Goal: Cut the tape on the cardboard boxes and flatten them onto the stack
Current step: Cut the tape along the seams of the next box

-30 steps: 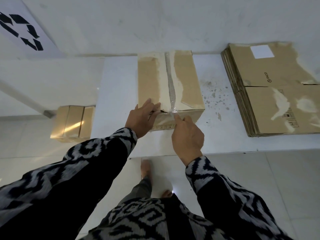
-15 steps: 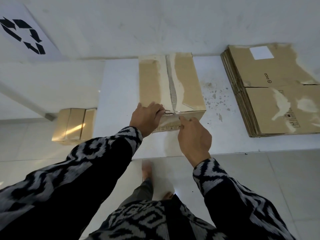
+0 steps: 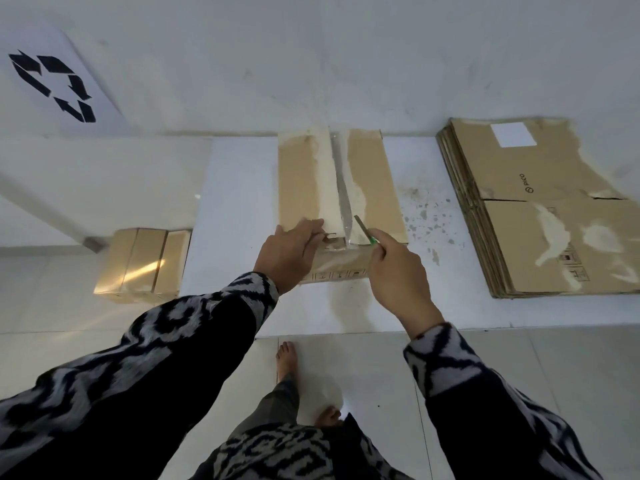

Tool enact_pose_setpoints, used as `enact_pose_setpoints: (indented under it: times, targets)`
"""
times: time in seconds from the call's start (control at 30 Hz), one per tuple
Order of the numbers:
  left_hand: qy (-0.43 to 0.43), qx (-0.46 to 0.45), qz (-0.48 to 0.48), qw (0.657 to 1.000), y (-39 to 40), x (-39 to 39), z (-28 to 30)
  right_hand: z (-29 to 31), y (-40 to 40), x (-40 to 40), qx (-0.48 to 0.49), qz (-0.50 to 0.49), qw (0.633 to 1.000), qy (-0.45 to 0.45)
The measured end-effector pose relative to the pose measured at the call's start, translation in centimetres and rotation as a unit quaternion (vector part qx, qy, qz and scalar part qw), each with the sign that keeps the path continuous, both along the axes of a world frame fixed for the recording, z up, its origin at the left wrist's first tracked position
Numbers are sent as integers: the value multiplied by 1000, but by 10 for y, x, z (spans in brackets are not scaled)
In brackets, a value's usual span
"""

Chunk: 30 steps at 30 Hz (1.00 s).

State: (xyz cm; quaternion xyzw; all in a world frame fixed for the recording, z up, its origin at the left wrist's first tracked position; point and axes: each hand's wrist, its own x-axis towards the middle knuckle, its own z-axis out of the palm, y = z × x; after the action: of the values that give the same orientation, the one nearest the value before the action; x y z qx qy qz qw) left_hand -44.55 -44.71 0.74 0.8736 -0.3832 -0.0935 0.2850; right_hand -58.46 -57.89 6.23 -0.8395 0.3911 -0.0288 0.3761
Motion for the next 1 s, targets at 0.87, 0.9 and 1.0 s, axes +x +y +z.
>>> enact_pose_setpoints:
  times: [0.87, 0.9, 1.0]
  targets:
    - [-18, 23, -75, 997, 16, 15, -5, -23, 6, -30, 202, -81, 976, -7]
    - [-19, 20, -74, 997, 15, 15, -5, -24, 6, -30, 209, -88, 974, -12]
    - [-9, 1, -67, 998, 16, 16, -5, -26, 7, -32, 215, -95, 972, -27]
